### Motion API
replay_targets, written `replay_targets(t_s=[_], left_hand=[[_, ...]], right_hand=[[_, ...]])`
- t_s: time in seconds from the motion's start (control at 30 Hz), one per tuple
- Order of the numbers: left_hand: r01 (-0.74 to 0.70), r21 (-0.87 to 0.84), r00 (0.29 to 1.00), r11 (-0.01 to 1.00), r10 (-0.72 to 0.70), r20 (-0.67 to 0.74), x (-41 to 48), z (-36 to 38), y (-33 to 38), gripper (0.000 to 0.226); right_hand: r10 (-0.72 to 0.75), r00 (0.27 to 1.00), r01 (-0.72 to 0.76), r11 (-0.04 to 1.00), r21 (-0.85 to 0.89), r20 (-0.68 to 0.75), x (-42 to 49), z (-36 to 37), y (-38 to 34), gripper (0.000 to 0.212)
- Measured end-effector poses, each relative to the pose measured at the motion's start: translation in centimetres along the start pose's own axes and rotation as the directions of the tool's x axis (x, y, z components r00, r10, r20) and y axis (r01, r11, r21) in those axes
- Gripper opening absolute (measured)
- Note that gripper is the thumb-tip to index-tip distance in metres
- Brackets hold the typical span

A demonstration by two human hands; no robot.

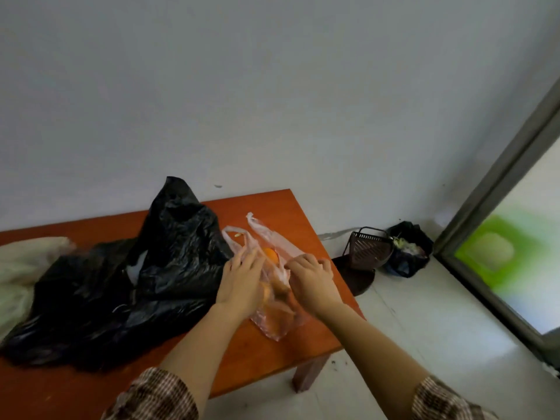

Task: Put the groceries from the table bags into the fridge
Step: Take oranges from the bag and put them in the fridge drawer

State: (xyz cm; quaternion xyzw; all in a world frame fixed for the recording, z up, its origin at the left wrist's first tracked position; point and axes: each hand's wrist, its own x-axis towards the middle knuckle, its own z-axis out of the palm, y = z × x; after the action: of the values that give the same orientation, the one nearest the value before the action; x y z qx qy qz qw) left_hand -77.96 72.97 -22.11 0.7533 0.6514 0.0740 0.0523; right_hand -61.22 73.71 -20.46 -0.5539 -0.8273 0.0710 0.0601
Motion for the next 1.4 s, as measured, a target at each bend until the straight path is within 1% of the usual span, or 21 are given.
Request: replay_targets(t_s=[0.1,0.2,0.27,0.3,0.37,0.43,0.5,0.57,0.67,0.77,0.83,0.93,1.0,1.03,1.1,1.13,1.17,1.23,1.3,1.33,1.4], left_hand=[[-0.104,0.154,0.994,0.983,0.105,0.001,3.3,0.6,-2.3,0.069],[-0.217,0.284,0.976,0.934,0.211,0.051,5.5,1.1,-3.9,0.075],[-0.300,0.334,0.954,0.894,0.278,0.113,6.4,1.4,-4.4,0.060],[-0.324,0.316,0.942,0.892,0.274,0.192,6.8,1.5,-4.4,0.047],[-0.403,0.287,0.906,0.869,0.334,0.260,7.2,1.5,-4.3,0.033],[-0.515,0.185,0.847,0.837,0.464,0.261,6.5,1.7,-4.3,0.033],[-0.630,0.115,0.775,0.768,0.614,0.148,5.2,2.3,-4.5,0.025],[-0.676,0.056,0.737,0.735,0.673,0.057,3.4,3.6,-4.7,0.017],[-0.623,-0.042,0.774,0.781,0.624,0.106,0.8,5.2,-4.5,0.012],[-0.567,-0.053,0.800,0.822,0.565,0.201,-1.0,6.9,-4.7,0.026],[-0.538,-0.082,0.810,0.839,0.541,0.227,-1.9,8.0,-5.1,0.032],[-0.448,-0.114,0.814,0.887,0.457,0.358,-2.8,8.8,-5.4,0.038],[-0.334,-0.182,0.814,0.925,0.381,0.439,-3.1,8.9,-5.6,0.035],[-0.251,-0.231,0.824,0.940,0.333,0.459,-3.1,8.9,-5.7,0.033],[-0.059,-0.355,0.847,0.933,0.235,0.477,-2.9,8.5,-5.7,0.030],[0.001,-0.401,0.868,0.916,0.198,0.455,-2.6,8.1,-5.6,0.027],[0.015,-0.417,0.900,0.909,0.169,0.401,-2.3,7.6,-5.4,0.025],[-0.064,-0.388,0.971,0.919,0.147,0.188,-1.1,6.4,-4.8,0.022],[-0.154,-0.387,0.983,0.909,0.182,0.036,0.4,5.9,-4.2,0.022],[-0.163,-0.391,0.979,0.906,0.197,0.047,1.2,6.0,-4.2,0.025],[-0.145,-0.339,0.955,0.929,0.221,0.196,2.7,6.8,-4.3,0.034]], right_hand=[[-0.142,0.986,0.155,0.973,-0.170,0.088,4.6,0.9,-0.1,0.039],[-0.184,0.969,0.226,0.929,-0.292,0.166,7.5,2.3,0.8,0.033],[-0.158,0.965,0.228,0.897,-0.379,0.209,8.5,2.4,1.2,0.033],[-0.125,0.964,0.218,0.879,-0.424,0.235,8.6,2.2,1.4,0.033],[-0.046,0.966,0.164,0.868,-0.469,0.253,8.7,1.5,2.0,0.032],[0.053,0.974,0.056,0.886,-0.461,0.220,8.4,1.0,3.1,0.032],[0.182,0.967,-0.096,0.911,-0.402,0.181,7.4,1.0,4.5,0.046],[0.291,0.937,-0.207,0.910,-0.359,0.196,5.9,1.3,5.9,0.064],[0.341,0.898,-0.247,0.913,-0.325,0.277,3.5,2.2,7.3,0.078],[0.377,0.853,-0.304,0.921,-0.244,0.360,2.0,3.6,7.3,0.088],[0.421,0.813,-0.393,0.907,-0.153,0.402,1.2,4.8,7.0,0.092],[0.452,0.762,-0.527,0.849,0.039,0.464,0.0,7.1,6.8,0.097],[0.458,0.753,-0.574,0.808,0.131,0.472,-0.6,8.4,6.8,0.083],[0.473,0.756,-0.603,0.772,0.200,0.452,-0.7,8.6,6.8,0.068],[0.537,0.780,-0.625,0.696,0.353,0.322,-0.5,7.8,6.7,0.038],[0.565,0.795,-0.603,0.692,0.396,0.223,-0.4,7.0,6.5,0.030],[0.563,0.821,-0.550,0.733,0.400,0.097,-0.3,6.1,6.2,0.023],[0.453,0.886,-0.393,0.846,0.360,-0.099,0.0,4.5,4.8,0.010],[0.268,0.960,-0.228,0.916,0.331,-0.079,0.4,3.6,2.6,0.007],[0.183,0.983,-0.172,0.936,0.307,-0.007,0.7,3.8,1.6,0.009],[0.119,0.981,-0.155,0.958,0.241,0.155,1.3,5.3,-0.1,0.015]])
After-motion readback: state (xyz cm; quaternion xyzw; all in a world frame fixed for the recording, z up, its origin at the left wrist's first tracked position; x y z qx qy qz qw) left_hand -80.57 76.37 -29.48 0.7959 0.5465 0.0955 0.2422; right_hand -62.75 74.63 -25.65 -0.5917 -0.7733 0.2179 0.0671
